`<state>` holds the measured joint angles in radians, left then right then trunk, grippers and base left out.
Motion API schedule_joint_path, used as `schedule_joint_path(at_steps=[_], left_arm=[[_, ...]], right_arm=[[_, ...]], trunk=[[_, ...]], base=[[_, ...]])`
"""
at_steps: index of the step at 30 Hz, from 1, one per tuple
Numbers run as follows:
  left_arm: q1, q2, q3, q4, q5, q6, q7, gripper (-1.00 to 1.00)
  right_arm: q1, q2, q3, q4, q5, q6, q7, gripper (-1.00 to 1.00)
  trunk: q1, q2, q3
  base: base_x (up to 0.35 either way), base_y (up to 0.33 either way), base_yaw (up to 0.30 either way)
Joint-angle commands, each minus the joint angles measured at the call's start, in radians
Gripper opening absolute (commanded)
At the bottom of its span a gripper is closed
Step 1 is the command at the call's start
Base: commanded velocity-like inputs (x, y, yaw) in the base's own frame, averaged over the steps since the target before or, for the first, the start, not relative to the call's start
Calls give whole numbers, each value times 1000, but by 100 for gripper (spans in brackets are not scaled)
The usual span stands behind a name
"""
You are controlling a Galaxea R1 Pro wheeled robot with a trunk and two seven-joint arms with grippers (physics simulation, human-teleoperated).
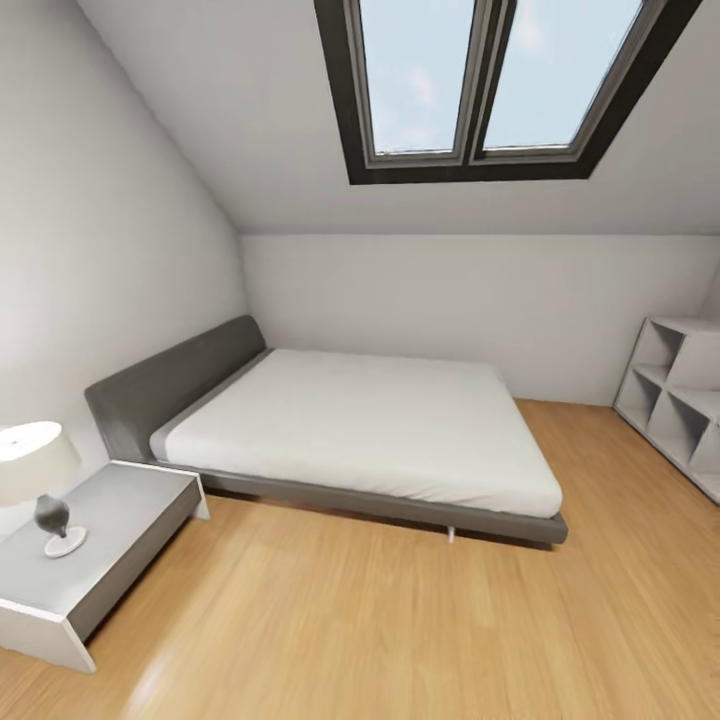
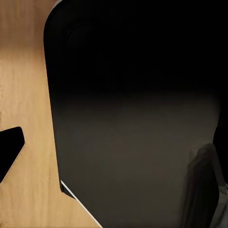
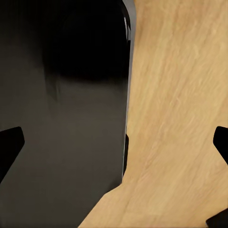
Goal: Attach the digital camera to the camera tripod in the bedroom.
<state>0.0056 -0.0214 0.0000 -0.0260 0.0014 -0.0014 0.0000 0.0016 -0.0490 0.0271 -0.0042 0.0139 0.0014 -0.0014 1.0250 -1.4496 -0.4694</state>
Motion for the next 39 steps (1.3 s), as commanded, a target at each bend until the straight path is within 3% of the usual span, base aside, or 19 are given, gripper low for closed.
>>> schedule_joint_path(at_steps=[1, 39], left_arm=[[1, 0, 0, -2, 0, 0, 0, 100], [1, 0, 0, -2, 0, 0, 0, 100]], right_arm=[[0, 0, 2, 0, 1, 0, 0, 100], [0, 0, 4, 0, 1, 0, 0, 100]], trunk=[[0, 0, -1], [0, 0, -1]], base=[[0, 0, -279], [0, 0, -279]])
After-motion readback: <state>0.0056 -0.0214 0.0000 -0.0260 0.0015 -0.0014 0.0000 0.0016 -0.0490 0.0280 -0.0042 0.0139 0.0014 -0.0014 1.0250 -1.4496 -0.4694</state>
